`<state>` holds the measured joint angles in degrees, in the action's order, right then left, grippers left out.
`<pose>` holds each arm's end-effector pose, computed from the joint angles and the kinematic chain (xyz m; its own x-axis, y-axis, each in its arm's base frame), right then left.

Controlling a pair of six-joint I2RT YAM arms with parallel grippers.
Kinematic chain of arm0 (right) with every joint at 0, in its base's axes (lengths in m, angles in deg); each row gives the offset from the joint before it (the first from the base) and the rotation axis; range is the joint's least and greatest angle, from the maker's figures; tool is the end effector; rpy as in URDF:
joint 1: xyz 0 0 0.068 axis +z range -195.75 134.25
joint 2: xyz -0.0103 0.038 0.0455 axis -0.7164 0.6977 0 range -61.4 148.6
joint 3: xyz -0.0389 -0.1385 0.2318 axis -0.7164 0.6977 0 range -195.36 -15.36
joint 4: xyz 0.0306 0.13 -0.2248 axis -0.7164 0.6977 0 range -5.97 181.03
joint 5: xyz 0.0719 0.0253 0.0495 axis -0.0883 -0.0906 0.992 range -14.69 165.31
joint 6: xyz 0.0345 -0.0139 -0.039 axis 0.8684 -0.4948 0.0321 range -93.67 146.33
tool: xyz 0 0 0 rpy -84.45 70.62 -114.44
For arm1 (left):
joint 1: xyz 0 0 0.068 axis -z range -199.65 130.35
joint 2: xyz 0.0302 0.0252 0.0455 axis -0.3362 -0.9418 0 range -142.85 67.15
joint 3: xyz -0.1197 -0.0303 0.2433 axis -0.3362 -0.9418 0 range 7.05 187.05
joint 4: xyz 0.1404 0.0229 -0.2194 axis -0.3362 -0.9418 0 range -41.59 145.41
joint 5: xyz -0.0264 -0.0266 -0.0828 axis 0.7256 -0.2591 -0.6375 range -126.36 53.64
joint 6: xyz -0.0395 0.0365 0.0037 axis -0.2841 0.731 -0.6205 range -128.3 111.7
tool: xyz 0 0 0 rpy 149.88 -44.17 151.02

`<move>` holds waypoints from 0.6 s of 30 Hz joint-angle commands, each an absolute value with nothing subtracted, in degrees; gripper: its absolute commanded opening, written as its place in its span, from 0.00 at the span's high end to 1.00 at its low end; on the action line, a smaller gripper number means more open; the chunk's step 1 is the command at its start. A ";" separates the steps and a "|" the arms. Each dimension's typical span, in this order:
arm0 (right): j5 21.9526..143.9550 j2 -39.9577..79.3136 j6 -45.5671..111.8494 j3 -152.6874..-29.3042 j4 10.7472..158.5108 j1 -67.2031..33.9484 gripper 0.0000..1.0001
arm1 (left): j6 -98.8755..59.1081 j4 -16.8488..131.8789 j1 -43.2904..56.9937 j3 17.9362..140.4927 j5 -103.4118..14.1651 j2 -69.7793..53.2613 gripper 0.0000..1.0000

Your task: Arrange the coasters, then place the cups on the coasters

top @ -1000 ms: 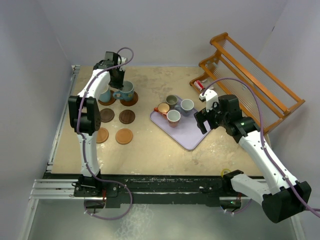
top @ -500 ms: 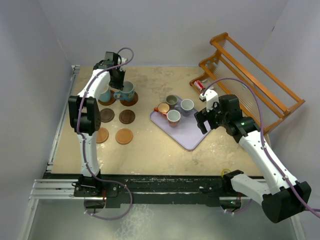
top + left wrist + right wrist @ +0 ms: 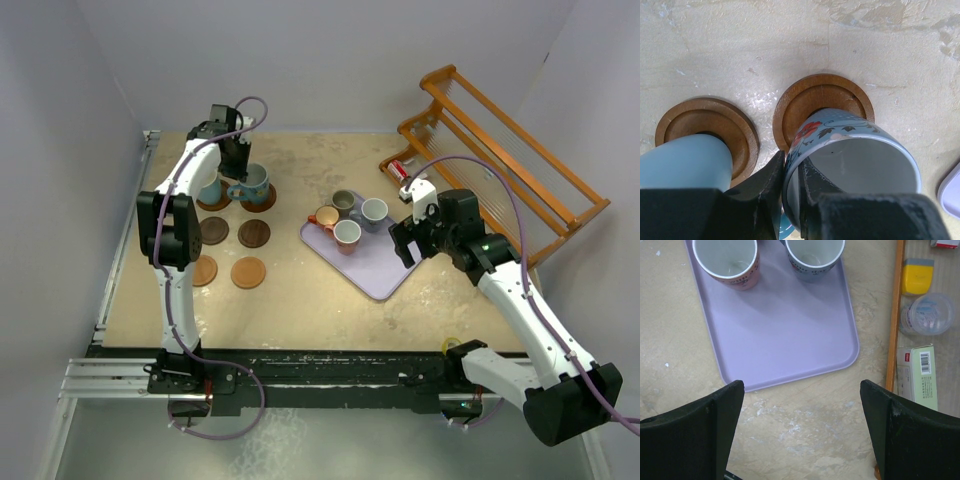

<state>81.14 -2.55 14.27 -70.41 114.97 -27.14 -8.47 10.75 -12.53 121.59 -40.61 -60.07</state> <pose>0.2091 0.0743 0.3207 -0.4453 -0.3694 -0.8156 -0.5006 0.8580 -0.1152 0.4869 -0.0635 0.2365 -0.8358 0.1015 -0.5395 0.1608 0.9849 -0.0639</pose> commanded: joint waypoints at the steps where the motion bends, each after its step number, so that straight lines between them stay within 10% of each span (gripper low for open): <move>1: 82.79 -3.51 13.72 -70.63 114.69 -27.47 0.00 | -7.57 12.28 -12.97 122.01 -41.02 -56.72 0.85; 18: 82.49 0.62 10.91 -74.26 113.14 -27.49 0.00 | -6.63 11.93 -12.97 122.63 -40.45 -48.16 0.45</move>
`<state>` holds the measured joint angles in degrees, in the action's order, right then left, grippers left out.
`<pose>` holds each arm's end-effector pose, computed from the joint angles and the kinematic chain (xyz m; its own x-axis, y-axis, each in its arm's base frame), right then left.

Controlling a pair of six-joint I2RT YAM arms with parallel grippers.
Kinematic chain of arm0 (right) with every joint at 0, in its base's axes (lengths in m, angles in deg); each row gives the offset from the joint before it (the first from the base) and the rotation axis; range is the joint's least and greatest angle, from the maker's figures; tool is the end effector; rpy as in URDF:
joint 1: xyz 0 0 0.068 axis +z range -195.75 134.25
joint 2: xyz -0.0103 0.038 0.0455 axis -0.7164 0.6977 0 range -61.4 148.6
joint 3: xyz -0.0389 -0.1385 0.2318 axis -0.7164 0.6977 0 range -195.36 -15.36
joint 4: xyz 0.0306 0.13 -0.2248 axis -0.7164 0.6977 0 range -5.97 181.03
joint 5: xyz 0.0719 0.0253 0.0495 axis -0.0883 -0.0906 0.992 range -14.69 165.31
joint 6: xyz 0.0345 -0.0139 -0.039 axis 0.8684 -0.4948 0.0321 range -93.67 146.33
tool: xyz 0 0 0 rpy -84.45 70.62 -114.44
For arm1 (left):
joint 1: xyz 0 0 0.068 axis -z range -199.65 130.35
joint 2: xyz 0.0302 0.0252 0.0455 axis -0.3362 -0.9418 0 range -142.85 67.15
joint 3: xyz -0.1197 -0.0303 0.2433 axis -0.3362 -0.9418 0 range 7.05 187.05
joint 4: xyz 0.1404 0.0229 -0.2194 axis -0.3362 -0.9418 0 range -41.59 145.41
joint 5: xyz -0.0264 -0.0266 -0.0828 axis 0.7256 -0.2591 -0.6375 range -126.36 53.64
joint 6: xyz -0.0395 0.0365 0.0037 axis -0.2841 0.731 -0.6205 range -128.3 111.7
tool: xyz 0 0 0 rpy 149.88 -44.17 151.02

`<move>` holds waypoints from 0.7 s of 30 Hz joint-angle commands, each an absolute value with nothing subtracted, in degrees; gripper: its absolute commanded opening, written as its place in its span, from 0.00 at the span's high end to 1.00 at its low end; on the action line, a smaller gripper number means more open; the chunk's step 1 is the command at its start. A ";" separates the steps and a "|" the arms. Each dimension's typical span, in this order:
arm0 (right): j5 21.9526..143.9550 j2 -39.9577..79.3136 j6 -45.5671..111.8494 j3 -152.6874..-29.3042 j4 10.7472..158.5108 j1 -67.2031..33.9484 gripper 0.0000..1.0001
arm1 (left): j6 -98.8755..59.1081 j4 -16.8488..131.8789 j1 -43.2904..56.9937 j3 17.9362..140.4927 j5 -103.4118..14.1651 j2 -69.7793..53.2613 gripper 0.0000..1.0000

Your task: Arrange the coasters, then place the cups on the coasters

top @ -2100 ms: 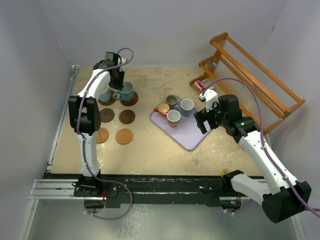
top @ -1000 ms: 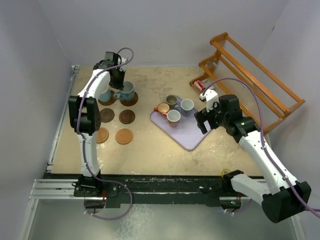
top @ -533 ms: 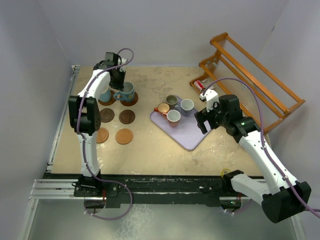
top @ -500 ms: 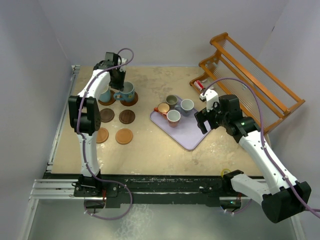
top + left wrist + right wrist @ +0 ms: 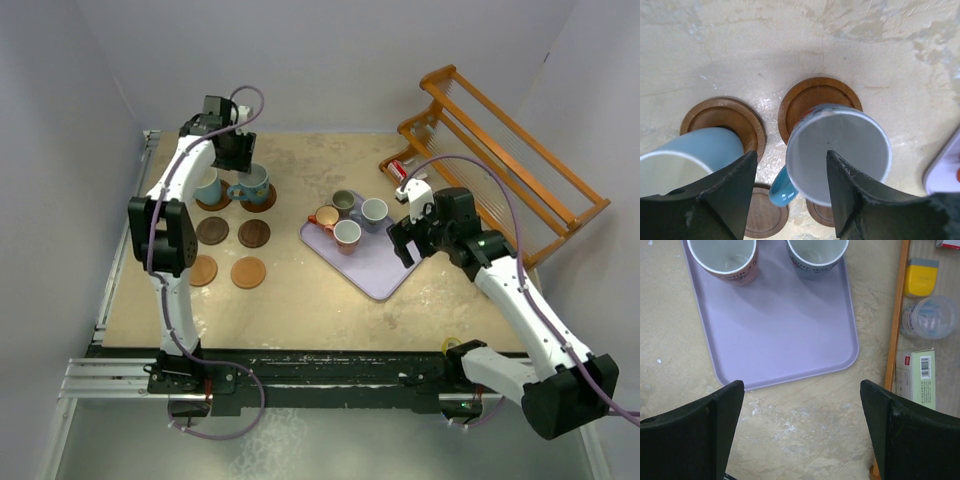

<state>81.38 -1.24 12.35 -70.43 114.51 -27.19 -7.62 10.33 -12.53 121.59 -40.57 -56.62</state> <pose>0.2140 0.0760 0.3168 -0.4390 -0.4009 -0.8041 -0.5195 0.8434 -0.1369 0.4780 -0.0624 0.2641 -0.8039 0.1124 -0.5841 0.1756 0.9830 -0.0526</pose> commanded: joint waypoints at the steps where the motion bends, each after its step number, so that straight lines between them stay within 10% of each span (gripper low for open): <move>1: 81.98 1.55 11.13 -75.10 113.08 -27.47 0.00 | -6.37 12.40 -12.97 121.59 -40.41 -46.79 0.42; 12: 76.56 15.51 19.94 -85.44 107.67 -27.52 0.06 | -2.35 23.50 -12.97 100.85 -43.58 -24.94 0.28; 21: 74.01 28.34 28.73 -94.46 109.83 -27.52 0.32 | 2.37 31.53 -12.88 87.97 -43.22 -12.45 0.25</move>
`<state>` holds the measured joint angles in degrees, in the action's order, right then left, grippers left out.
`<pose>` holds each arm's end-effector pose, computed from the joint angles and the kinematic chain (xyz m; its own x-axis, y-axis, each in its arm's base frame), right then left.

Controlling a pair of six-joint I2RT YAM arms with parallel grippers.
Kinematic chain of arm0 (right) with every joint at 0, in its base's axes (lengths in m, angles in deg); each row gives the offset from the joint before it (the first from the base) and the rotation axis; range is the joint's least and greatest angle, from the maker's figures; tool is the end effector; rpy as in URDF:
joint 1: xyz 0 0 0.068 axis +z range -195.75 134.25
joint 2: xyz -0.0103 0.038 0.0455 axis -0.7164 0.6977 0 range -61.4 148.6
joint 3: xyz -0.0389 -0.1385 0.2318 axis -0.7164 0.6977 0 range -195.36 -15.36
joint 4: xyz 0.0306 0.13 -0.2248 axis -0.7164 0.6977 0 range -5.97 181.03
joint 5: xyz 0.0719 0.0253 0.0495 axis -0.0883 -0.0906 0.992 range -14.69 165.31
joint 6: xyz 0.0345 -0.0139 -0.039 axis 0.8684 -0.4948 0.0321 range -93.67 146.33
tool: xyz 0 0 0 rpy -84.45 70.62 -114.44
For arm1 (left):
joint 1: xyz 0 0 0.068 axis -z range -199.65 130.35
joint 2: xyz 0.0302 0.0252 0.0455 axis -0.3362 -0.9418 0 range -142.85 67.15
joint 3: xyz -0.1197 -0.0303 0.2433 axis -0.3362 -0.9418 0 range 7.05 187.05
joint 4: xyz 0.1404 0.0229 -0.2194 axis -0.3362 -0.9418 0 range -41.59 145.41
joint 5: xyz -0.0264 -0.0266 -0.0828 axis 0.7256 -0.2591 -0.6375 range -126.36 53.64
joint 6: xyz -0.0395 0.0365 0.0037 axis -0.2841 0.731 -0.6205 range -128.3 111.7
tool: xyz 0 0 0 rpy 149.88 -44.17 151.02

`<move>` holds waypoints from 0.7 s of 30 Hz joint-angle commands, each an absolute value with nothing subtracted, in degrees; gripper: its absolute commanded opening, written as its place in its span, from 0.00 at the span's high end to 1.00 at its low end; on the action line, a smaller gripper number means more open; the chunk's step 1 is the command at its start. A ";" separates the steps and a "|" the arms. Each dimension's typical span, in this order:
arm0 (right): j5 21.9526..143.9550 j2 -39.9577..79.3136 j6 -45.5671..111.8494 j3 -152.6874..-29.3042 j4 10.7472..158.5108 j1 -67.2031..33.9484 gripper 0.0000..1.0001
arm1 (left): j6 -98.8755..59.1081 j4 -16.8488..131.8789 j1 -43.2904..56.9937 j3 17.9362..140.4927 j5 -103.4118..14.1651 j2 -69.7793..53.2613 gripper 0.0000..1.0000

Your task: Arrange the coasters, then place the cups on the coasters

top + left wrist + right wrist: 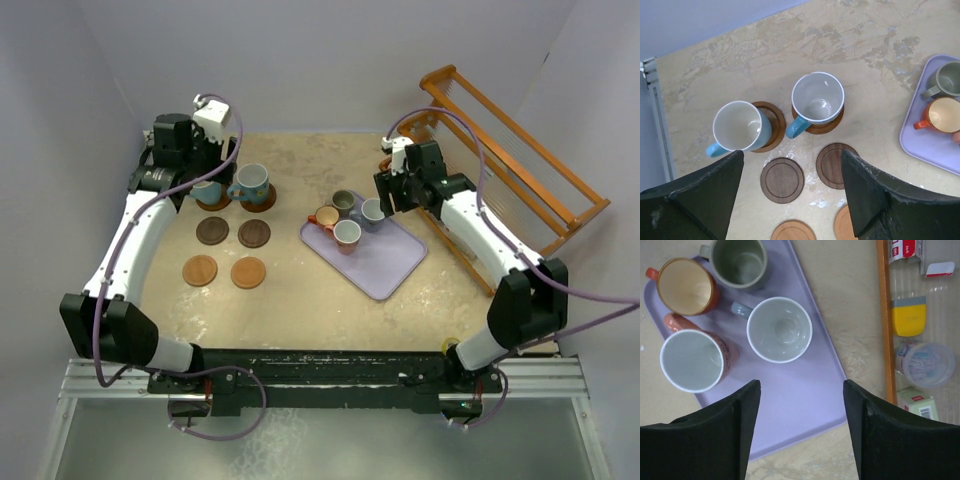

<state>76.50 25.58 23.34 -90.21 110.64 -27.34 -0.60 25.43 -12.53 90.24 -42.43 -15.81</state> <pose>0.3259 0.1094 0.3157 -0.5757 -0.2467 -0.7796 -0.3616 0.9319 -0.0278 0.3243 -0.0443 0.3824 -0.4592 0.1917 -0.8674 0.2783 0.9583 0.0645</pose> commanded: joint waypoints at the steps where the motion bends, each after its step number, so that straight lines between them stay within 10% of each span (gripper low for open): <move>1: 73.35 29.48 29.44 -95.07 109.93 -27.50 0.34 | 2.57 31.75 -12.88 87.35 -43.17 -11.87 0.24; 21: 71.29 42.23 35.39 -98.67 111.40 -27.48 0.62 | 1.00 33.01 -11.93 84.30 -46.49 -8.53 0.22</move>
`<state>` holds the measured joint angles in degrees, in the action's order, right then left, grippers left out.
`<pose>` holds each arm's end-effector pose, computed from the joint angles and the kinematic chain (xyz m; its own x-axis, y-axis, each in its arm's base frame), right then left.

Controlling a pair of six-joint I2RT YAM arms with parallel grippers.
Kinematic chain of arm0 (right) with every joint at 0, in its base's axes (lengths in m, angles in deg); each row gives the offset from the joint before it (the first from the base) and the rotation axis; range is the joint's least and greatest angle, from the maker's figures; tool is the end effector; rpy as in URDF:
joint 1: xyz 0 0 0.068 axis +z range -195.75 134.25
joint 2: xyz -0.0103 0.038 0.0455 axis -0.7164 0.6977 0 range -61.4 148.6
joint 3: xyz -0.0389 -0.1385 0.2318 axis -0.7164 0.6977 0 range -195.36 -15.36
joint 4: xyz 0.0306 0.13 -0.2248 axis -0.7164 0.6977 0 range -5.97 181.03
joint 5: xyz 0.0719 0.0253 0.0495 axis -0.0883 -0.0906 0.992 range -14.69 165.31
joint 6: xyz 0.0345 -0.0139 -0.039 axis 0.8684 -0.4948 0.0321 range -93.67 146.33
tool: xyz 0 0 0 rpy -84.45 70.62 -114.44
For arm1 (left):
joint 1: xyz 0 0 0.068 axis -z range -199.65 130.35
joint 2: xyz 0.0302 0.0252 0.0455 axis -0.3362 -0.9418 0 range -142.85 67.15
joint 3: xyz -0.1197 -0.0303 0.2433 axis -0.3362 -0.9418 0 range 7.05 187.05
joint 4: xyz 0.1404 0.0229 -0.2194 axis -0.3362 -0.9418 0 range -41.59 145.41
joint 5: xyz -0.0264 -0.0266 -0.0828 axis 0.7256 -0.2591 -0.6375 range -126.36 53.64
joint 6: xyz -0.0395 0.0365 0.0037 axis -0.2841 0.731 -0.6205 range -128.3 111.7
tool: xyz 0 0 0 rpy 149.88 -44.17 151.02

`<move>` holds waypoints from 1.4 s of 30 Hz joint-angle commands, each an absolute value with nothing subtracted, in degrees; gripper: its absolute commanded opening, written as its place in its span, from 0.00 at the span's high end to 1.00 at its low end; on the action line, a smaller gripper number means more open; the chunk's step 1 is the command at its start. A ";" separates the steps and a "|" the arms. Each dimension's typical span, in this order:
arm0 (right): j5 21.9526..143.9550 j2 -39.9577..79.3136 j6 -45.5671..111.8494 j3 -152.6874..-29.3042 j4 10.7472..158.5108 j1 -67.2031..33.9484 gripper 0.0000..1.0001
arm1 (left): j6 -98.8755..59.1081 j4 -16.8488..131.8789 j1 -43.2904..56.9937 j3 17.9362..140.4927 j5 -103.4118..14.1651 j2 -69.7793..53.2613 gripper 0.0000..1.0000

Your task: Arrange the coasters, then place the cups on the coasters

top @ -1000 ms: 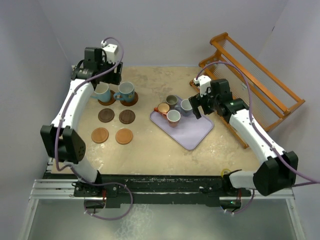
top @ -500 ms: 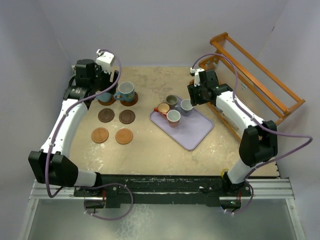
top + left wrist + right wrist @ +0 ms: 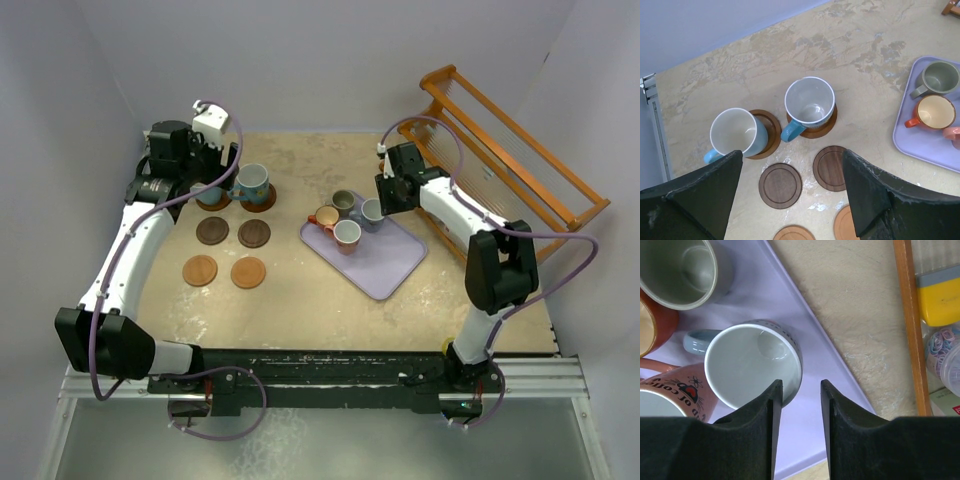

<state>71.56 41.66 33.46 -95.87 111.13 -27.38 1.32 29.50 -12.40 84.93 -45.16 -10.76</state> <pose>0.3802 0.1240 0.2486 -0.7517 -0.1192 -0.6486 -0.1824 0.9827 0.0307 0.3047 -0.0443 0.3839 -0.3841 0.2154 -0.8978 0.3299 0.9402 0.0845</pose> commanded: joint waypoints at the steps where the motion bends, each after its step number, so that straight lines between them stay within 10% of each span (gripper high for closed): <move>1: 71.54 42.63 35.60 -98.82 111.56 -27.47 0.63 | 0.97 33.06 -11.85 84.30 -46.52 -8.61 0.22; 42: 67.43 31.28 29.92 -106.39 111.46 -28.11 1.00 | 0.95 34.28 -8.50 86.11 -47.17 -8.28 0.17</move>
<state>68.42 36.72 31.26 -102.01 113.60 -27.82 1.35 31.01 -9.43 83.95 -45.29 -10.67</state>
